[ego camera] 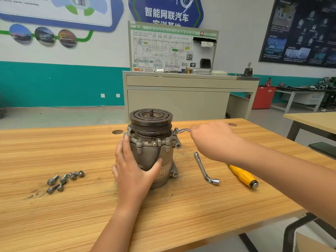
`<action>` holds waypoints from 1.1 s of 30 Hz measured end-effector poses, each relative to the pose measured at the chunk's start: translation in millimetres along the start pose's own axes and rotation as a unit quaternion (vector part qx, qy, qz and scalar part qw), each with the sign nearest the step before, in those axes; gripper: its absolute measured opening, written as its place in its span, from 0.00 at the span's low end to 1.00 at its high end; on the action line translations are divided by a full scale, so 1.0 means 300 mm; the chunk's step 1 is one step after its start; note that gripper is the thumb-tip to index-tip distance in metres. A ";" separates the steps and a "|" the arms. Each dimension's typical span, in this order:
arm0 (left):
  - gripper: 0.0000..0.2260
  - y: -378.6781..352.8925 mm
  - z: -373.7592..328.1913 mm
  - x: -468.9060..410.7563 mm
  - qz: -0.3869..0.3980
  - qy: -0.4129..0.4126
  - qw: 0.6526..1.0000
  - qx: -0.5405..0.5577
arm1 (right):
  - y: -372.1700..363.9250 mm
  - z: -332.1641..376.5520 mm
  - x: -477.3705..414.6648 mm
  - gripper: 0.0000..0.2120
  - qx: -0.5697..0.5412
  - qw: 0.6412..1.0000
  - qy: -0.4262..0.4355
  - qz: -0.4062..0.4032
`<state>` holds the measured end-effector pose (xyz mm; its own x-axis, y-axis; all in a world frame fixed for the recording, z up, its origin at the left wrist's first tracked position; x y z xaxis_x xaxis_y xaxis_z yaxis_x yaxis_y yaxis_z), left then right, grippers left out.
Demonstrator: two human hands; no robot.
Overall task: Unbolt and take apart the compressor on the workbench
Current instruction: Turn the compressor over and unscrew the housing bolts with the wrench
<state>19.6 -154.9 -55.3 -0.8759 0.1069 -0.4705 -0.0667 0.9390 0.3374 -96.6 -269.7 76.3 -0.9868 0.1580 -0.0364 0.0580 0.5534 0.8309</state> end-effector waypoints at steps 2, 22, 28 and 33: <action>0.47 -0.001 0.002 -0.001 -0.003 0.000 1.000 0.000 | 0.008 0.017 -0.020 0.11 0.042 0.999 0.014 0.018; 0.47 0.011 -0.004 0.004 0.013 0.006 1.000 -0.003 | -0.164 -0.119 -0.283 0.18 0.074 0.983 0.096 -0.135; 0.47 0.012 -0.002 0.005 0.008 0.000 1.000 -0.004 | -0.164 -0.164 -0.224 0.16 0.020 0.979 0.046 -0.199; 0.47 0.006 0.002 0.004 0.006 0.003 1.000 -0.006 | -0.119 -0.137 -0.057 0.19 -0.090 0.966 -0.091 -0.224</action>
<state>18.7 -152.9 -55.9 -0.8799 0.1161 -0.4607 -0.0615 0.9336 0.3529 -87.9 -325.7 70.1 -0.8630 0.0851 -0.4980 -0.4125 0.4504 0.7918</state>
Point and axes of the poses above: each hand's wrist, its own x-axis away from the middle knuckle, its own y-axis out of the back of the hand, z = x × y, the point moved 1 cm from there along -x, towards the middle knuckle, and after that the axes turned 14 degrees about y, right-handed, at the moved point
